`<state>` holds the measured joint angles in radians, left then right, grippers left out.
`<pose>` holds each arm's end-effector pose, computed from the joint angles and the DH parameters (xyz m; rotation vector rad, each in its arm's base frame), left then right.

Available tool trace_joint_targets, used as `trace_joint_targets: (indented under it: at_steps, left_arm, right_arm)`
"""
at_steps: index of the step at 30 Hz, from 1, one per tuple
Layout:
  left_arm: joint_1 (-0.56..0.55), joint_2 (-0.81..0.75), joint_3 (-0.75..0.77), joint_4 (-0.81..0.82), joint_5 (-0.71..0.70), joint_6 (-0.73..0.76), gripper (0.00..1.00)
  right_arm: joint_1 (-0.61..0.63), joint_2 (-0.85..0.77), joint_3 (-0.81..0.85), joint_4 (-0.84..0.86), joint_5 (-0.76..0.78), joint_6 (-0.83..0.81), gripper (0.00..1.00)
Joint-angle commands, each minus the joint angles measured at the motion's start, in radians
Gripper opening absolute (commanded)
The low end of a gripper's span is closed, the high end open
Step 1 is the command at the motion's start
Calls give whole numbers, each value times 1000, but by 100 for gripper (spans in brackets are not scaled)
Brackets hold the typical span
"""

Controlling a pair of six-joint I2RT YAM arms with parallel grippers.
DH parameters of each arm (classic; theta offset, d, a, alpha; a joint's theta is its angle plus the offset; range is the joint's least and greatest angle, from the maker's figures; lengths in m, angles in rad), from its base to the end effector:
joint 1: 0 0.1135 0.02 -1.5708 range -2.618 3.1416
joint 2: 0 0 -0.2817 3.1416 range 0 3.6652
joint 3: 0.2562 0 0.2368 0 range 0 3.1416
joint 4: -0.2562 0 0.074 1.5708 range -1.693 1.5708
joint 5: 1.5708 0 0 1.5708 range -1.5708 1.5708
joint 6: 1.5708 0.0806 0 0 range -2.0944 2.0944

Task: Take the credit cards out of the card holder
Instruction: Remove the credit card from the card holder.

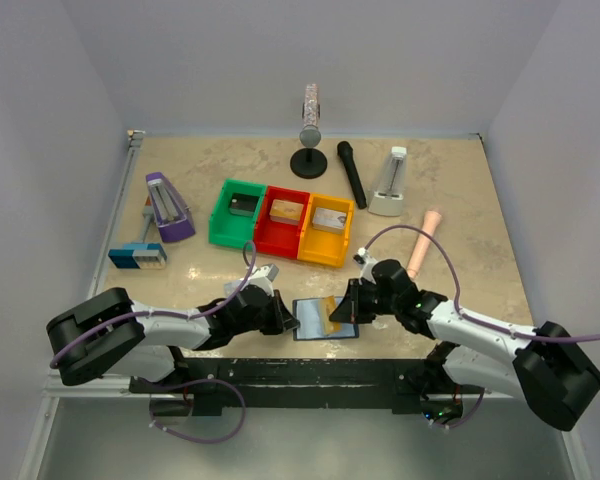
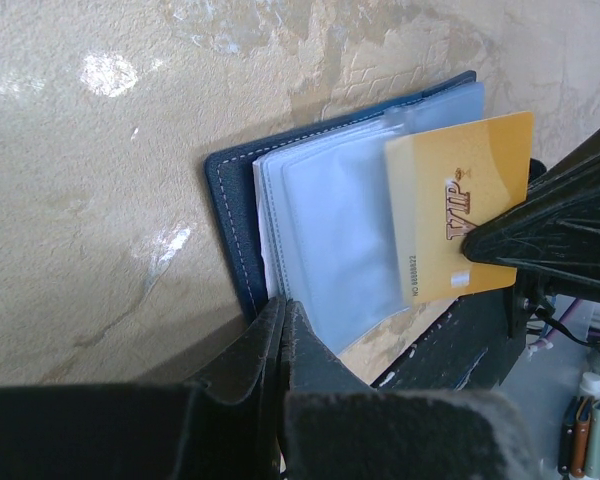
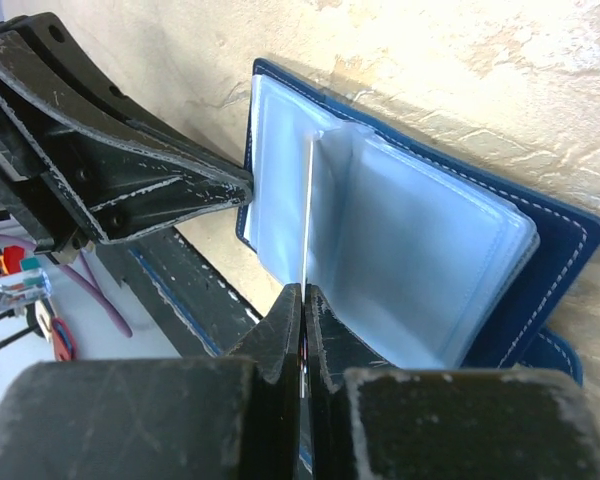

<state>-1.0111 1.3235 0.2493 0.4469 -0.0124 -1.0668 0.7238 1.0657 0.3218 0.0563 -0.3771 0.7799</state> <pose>0.1273 -0.2012 0.1231 -0.0758 2.4428 -1.0669 0.1362 0.1600 0.1545 -0.1550 2.4999 1.1531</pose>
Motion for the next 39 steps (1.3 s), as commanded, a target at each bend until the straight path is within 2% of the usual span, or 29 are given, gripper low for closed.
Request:
trace_joint_targets:
  at_steps: [1, 12, 16, 20, 24, 31, 33, 37, 39]
  left_arm:
    - [-3, 6, 4, -73, -32, 22, 0]
    - [-3, -35, 60, -109, -23, 65, 0]
    - [-3, -84, 93, -117, -8, 94, 13]
    - [-3, -144, 145, -148, 8, 126, 32]
    - [-3, -233, 151, -154, 5, 122, 42]
    - [8, -427, 50, -45, -14, 146, 55]
    - [9, -469, 13, 4, -3, 157, 59]
    - [11, -536, -21, -28, -14, 162, 64]
    - [11, -584, -64, 12, -23, 154, 67]
  right_arm:
    - [-7, -44, 56, -48, 35, -36, 0]
    - [-14, -188, 95, -232, 76, -97, 0]
    - [-14, -254, 125, -335, 92, -137, 0]
    - [-14, -302, 151, -403, 96, -175, 0]
    - [-14, -331, 160, -417, 61, -203, 0]
    - [-15, -363, 111, -242, -144, -193, 0]
    - [-15, -369, 86, -169, -198, -162, 0]
    - [-14, -359, 68, -61, -262, -99, 0]
    - [-14, -334, 71, 34, -284, -48, 0]
